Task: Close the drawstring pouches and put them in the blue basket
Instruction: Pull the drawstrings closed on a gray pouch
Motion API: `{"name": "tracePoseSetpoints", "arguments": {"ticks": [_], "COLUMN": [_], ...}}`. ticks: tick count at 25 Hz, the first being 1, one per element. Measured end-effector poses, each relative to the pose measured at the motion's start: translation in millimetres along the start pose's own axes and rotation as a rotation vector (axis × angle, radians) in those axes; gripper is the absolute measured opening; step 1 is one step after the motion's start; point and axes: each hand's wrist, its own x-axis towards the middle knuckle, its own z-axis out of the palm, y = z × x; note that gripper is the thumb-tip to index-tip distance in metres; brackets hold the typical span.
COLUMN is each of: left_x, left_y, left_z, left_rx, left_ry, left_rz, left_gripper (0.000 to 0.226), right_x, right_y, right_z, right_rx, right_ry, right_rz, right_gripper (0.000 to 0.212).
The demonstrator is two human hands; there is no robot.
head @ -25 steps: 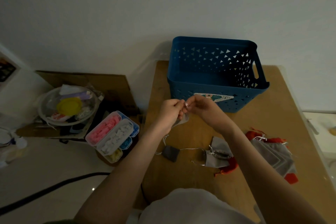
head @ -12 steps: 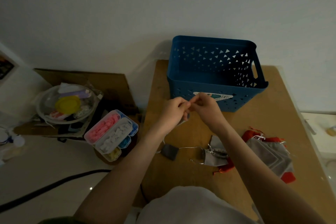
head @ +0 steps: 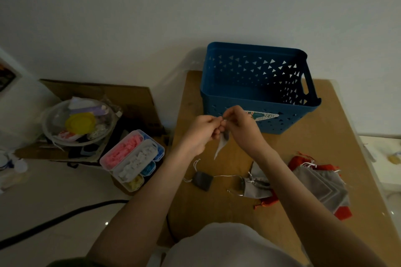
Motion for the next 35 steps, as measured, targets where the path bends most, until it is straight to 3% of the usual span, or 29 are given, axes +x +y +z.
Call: {"name": "tracePoseSetpoints", "arguments": {"ticks": [3, 7, 12, 15, 18, 21, 24, 28, 32, 35], "left_x": [-2.5, -2.9, -1.8, 0.0, 0.1, 0.0, 1.1, 4.0, 6.1, 5.3], "left_y": [0.1, -2.5, -4.5, -3.6, -1.3, 0.6, -0.3, 4.6, 16.7, 18.5], "left_z": [-2.5, 1.1, 9.9, 7.6, -1.1, -11.4, -15.0, -18.3, -19.9, -14.4], "left_rx": [-0.053, -0.013, 0.011, 0.067, 0.054, -0.190, -0.168, 0.063, 0.578, 0.981], "left_ry": [-0.020, 0.008, 0.106, 0.092, -0.022, -0.219, -0.315, -0.353, -0.263, -0.166], "left_rz": [0.050, 0.091, 0.114, 0.156, 0.186, 0.083, 0.071, 0.117, 0.242, 0.391], "left_gripper": [0.021, 0.020, 0.023, 0.021, 0.016, 0.015, 0.015, 0.013, 0.014, 0.015], "right_x": [0.8, -1.5, 0.0, -1.2, -0.1, -0.2, -1.9, -2.8, -1.8, 3.0], "right_y": [-2.6, -6.2, -1.3, 2.8, 7.5, 8.7, 12.7, 17.9, 20.8, 22.4], "right_z": [-4.0, -12.0, -16.7, -17.4, -19.7, -20.0, -24.0, -25.2, -19.4, -10.2], "right_rx": [0.140, 0.218, 0.162, 0.256, 0.392, 0.477, 0.625, 0.607, 0.502, 0.237], "right_ry": [-0.070, -0.167, -0.224, -0.266, -0.326, -0.419, -0.482, -0.469, -0.456, -0.424], "right_rz": [0.159, 0.244, 0.261, 0.233, 0.242, 0.232, 0.271, 0.335, 0.372, 0.350], "right_gripper": [0.003, 0.016, 0.016, 0.018, 0.018, 0.016, 0.014, 0.013, 0.023, 0.020]}}
